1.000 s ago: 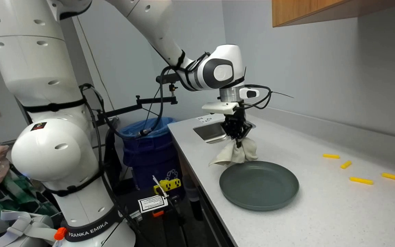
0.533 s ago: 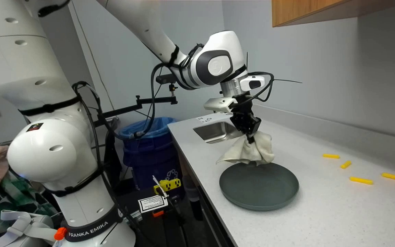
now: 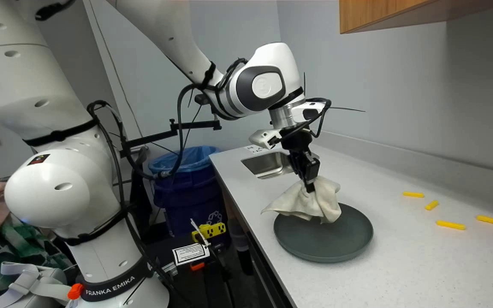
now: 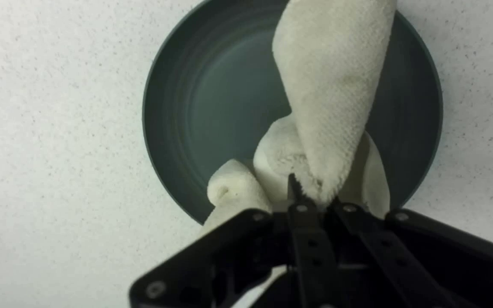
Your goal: Pick the cloth and wipe the plate
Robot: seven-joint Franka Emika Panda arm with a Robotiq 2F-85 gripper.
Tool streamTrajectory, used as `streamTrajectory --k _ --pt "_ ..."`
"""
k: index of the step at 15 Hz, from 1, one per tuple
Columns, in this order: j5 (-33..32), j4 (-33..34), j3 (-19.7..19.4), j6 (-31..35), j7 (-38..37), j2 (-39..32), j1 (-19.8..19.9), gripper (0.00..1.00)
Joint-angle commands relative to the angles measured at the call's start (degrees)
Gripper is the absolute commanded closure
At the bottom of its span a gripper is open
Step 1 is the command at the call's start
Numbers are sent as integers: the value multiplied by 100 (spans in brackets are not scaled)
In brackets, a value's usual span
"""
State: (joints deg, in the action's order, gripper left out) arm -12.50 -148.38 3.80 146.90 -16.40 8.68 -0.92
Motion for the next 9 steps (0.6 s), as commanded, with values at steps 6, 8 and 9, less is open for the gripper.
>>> streamTrajectory --k 6,8,9 --pt "1228 144 62 -105 946 -456 -305 37" --pt "1338 283 87 -199 1084 -583 -355 22" --pt "1348 348 100 -243 1119 -648 -372 15"
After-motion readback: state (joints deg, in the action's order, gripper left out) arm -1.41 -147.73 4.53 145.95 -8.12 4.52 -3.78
